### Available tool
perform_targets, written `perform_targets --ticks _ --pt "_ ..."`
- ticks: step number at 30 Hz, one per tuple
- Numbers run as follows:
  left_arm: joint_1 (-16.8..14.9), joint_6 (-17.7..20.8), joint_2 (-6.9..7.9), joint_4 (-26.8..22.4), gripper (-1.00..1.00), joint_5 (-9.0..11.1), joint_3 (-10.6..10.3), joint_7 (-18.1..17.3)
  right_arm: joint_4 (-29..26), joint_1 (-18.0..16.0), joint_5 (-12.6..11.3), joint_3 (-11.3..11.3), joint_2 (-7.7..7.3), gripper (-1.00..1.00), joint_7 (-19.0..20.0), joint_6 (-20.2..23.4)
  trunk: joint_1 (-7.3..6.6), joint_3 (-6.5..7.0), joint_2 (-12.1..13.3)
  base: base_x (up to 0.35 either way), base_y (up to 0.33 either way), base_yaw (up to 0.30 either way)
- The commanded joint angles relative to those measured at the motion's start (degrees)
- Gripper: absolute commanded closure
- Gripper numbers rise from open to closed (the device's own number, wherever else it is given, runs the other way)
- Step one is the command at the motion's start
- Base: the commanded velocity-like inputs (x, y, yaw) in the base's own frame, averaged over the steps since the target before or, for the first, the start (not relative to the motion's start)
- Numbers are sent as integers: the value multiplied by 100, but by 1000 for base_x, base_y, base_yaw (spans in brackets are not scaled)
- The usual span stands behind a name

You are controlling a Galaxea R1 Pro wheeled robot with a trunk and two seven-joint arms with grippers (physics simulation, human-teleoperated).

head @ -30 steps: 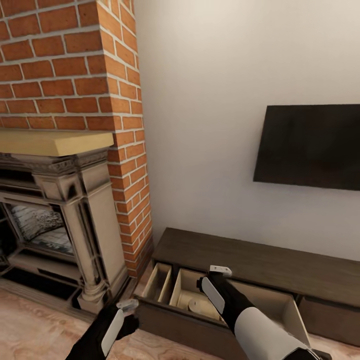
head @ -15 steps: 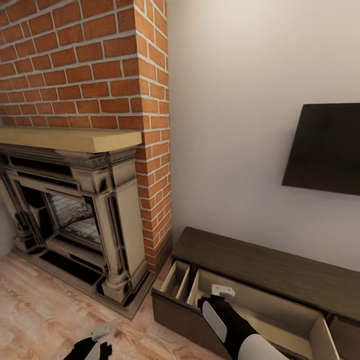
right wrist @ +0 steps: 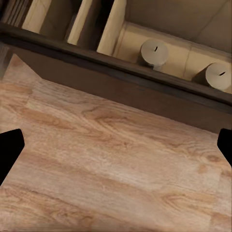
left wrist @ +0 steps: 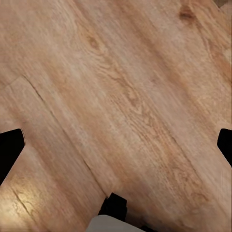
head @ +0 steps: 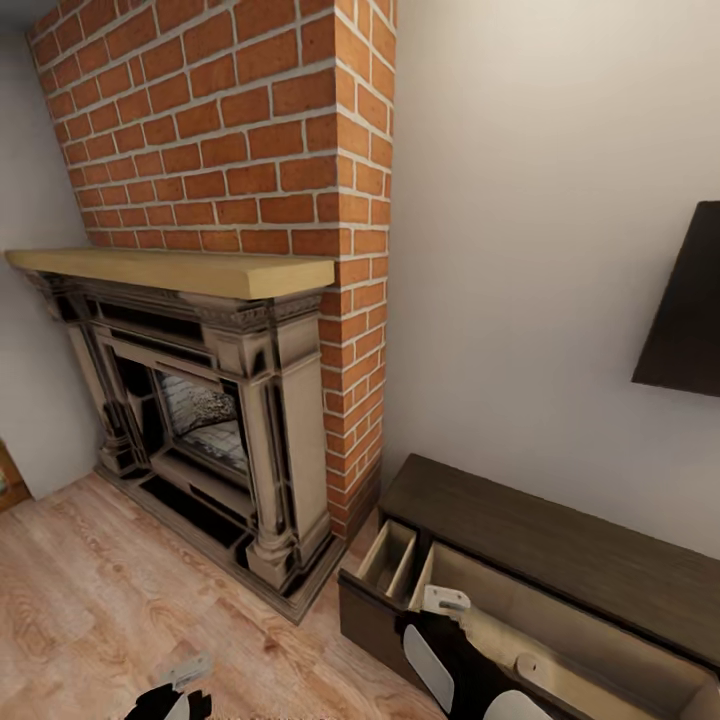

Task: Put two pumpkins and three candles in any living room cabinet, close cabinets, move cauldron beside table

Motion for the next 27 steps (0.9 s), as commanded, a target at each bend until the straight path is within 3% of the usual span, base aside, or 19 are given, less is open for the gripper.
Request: perform_targets --ticks 1,27 --pt "0 -16 -1 1 -100 0 0 0 1 2 -1 1 0 -100 0 -2 0 -4 0 0 0 283" --pt "0 -206 1 118 -100 -6 2 0 165 10 14 3 0 -100 35 -23 0 -122 0 0 0 274"
